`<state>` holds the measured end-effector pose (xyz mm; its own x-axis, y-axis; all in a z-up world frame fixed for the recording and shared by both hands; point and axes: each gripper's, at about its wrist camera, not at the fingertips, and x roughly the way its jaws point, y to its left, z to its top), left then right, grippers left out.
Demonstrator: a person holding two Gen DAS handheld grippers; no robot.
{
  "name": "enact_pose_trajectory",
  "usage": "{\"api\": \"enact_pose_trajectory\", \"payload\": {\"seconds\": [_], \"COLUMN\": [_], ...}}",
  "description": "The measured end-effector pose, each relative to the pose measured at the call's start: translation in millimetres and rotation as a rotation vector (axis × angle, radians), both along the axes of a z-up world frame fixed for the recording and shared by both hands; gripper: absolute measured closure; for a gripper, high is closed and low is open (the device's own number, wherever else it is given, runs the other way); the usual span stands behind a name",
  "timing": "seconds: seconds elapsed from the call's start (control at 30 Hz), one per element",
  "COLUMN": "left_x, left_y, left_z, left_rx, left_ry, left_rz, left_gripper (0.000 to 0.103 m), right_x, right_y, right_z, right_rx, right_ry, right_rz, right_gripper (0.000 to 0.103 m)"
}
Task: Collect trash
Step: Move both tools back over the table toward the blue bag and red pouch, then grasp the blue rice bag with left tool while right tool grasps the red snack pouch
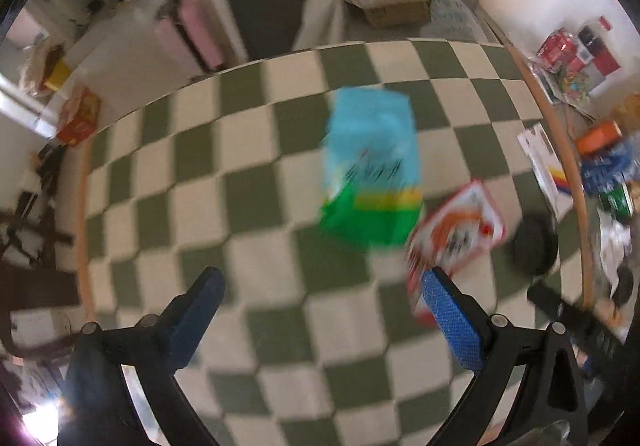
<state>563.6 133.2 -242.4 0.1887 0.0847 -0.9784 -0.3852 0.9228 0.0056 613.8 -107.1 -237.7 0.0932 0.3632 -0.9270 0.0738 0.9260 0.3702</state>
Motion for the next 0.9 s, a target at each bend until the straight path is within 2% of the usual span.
{"api": "enact_pose_trajectory", "payload": {"seconds": [0.17,0.3,0.33,0.37,0.4,0.53,0.73,0.83,0.9], "left_x": [87.3,108.1,106.6,102.3,97.3,58.5,-32.1,-72.0,-94.1], "left_y": [-2.9,7.4,12.3,18.0,23.6,43.4,59.1,65.5,69.0], "left_z": [-63.2,-109.5,-114.8,-117.4,-118.8,-115.7,-110.1,-109.6,-109.4], "left_rx": [-0.064,-0.076,-0.079,-0.089,-0.095,-0.080,-0.038,-0.049,-0.056], "left_ry": [0.153,0.251,0.251,0.243,0.239,0.218,0.215,0.209,0.204], "left_rz": [-0.083,-0.071,-0.055,-0.037,-0.018,0.044,0.162,0.236,0.278], "left_gripper": [0.002,0.003,0.008,0.016,0.019,0.019,0.019,0.019,0.019], "right_x": [53.6,70.4,71.4,72.4,72.6,69.4,68.5,70.3,69.5], "right_y": [-5.2,-8.7,-8.5,-7.1,-3.3,22.5,72.7,102.6,125.4], "right_z": [-21.7,-37.7,-40.3,-42.1,-43.7,-51.4,-82.0,-88.8,-91.9], "right_rx": [0.002,0.009,0.017,0.021,0.024,0.021,0.003,-0.050,-0.131], "right_ry": [0.045,0.083,0.092,0.099,0.104,0.125,0.188,0.166,0.128], "right_rz": [-0.054,-0.085,-0.088,-0.088,-0.080,-0.020,-0.001,0.034,0.095], "right_gripper": [0.000,0.000,0.000,0.000,0.000,0.000,0.000,0.000,0.000]}}
